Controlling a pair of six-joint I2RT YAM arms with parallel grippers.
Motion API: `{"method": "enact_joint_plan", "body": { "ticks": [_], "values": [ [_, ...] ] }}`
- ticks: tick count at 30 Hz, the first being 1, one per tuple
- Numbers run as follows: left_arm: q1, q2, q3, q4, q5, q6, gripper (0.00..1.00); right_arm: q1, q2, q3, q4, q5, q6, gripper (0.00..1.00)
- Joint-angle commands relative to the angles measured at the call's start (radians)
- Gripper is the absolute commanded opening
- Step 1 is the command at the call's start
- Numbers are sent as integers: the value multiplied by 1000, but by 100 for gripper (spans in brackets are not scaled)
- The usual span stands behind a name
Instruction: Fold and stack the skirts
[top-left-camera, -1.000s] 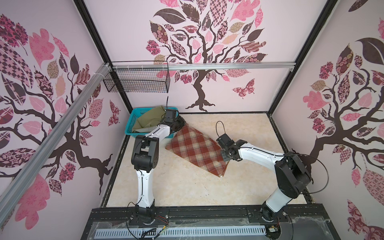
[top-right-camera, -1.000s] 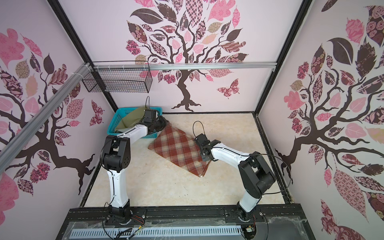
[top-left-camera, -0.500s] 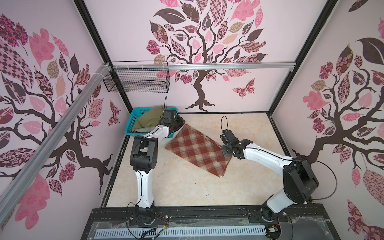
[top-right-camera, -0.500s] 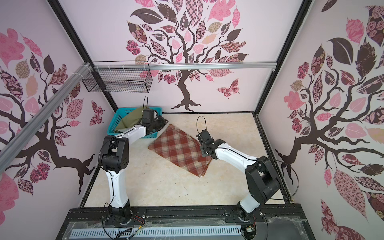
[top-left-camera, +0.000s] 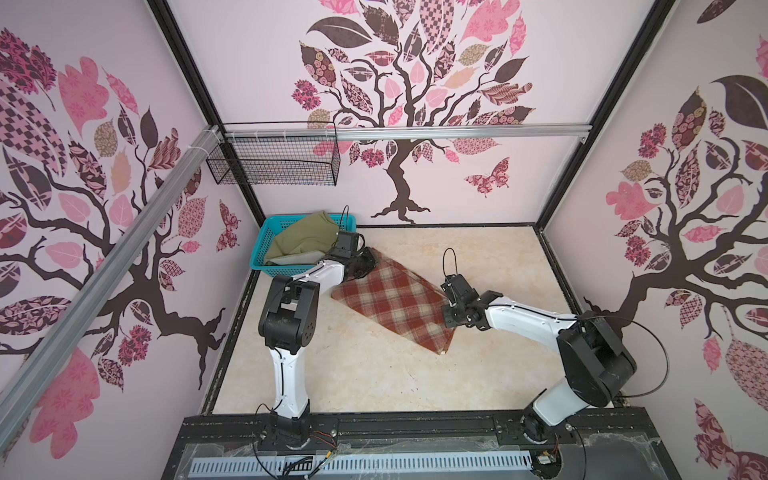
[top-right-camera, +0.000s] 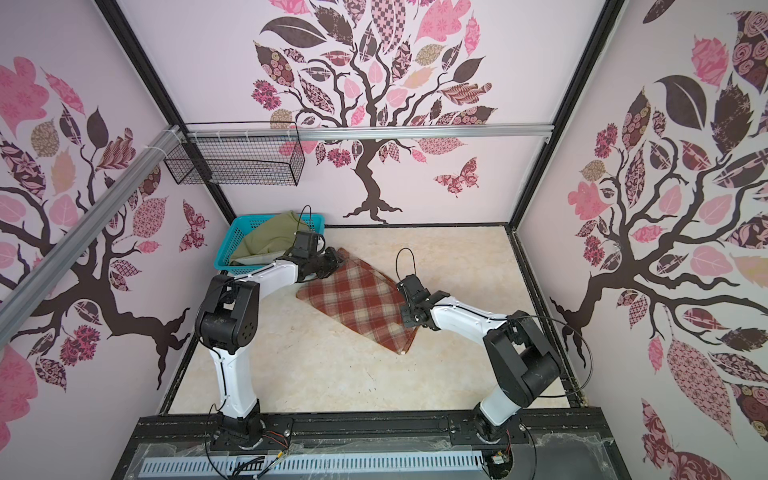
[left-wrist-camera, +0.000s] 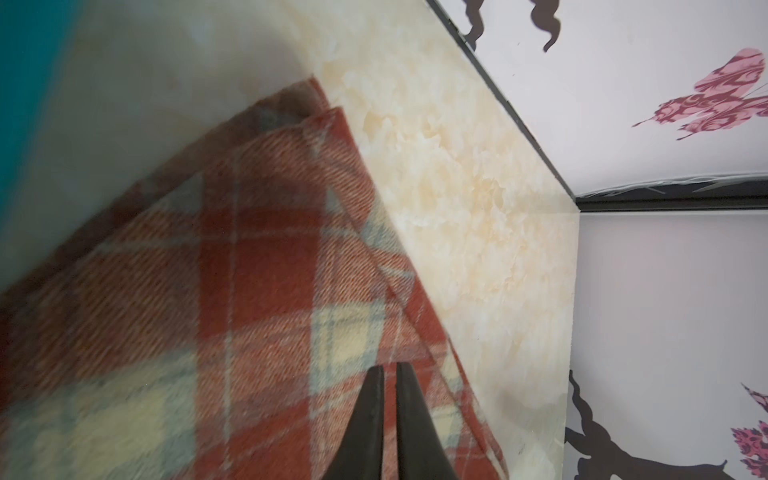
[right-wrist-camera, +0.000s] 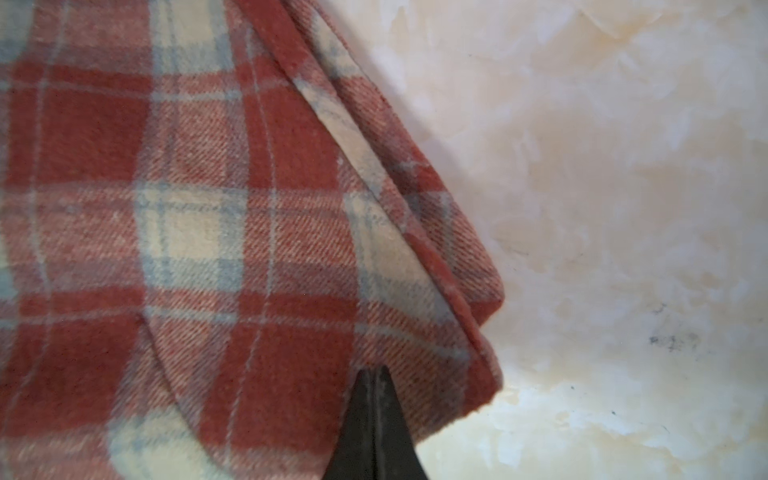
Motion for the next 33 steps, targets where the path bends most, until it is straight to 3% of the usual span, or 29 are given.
{"method": "enact_joint_plan", "body": {
  "ticks": [1, 5, 16, 33],
  "values": [
    [-14, -64, -96, -80, -38, 39, 11, -7, 42, -14, 29, 56, 45, 0],
    [-33, -129, -195, -106, -73, 62, 10, -28, 52, -42, 66, 65, 90, 0],
    [-36, -221, -368, -115, -98, 103, 10, -70, 42, -58, 113, 26, 67, 0],
    [-152, -252, -396, -272, -224, 113, 10, -76, -117, -80, 101, -46, 48, 0]
  ]
}}
